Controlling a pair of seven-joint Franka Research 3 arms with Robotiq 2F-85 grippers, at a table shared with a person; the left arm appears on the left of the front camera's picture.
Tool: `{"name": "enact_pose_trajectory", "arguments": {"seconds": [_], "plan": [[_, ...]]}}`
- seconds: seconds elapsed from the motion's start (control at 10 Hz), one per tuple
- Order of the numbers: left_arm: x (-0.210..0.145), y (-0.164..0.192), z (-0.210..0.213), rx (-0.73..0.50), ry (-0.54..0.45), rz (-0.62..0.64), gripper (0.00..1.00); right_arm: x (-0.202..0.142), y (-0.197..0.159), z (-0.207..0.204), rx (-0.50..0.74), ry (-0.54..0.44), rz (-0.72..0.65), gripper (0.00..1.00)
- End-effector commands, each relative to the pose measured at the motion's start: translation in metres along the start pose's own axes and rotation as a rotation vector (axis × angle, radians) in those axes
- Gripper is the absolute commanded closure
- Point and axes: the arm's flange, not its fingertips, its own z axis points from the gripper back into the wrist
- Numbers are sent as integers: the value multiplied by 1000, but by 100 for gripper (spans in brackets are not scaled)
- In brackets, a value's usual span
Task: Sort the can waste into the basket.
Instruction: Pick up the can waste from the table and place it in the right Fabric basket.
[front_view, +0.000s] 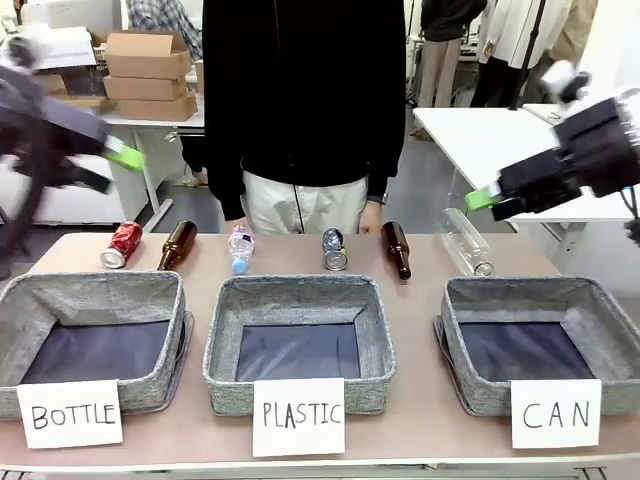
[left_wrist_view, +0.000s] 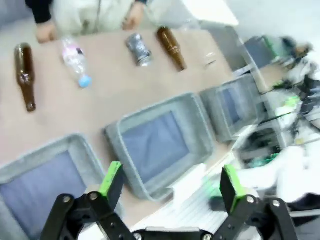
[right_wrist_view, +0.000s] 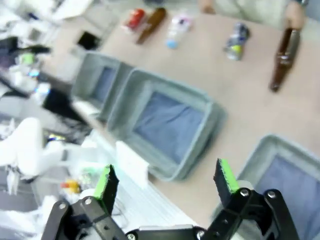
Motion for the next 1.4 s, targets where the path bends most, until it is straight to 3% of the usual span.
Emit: {"name": "enact_pose_trajectory", "arguments": {"seconds": [0.0, 0.2, 0.3, 0.4, 0.5, 1.3], "plan": [[-13, 52, 39, -298, -236, 561, 0, -14, -54, 45, 489, -159, -645, 0], [-37, 89, 59, -311, -297, 592, 0, -35, -93, 78, 519, -368, -724, 0], [-49, 102, 57, -322, -302, 566, 0, -43, -100, 79, 487, -522, -712, 0], [-53, 109, 44, -198, -354, 542, 0, -36, -77, 76, 366, -134, -347, 0], [-22, 106, 86, -309, -242, 534, 0, -36, -77, 76, 366, -134, -347, 0], [-22, 106, 86, -309, -242, 534, 0, -36, -77, 76, 366, -134, -347, 0]]}}
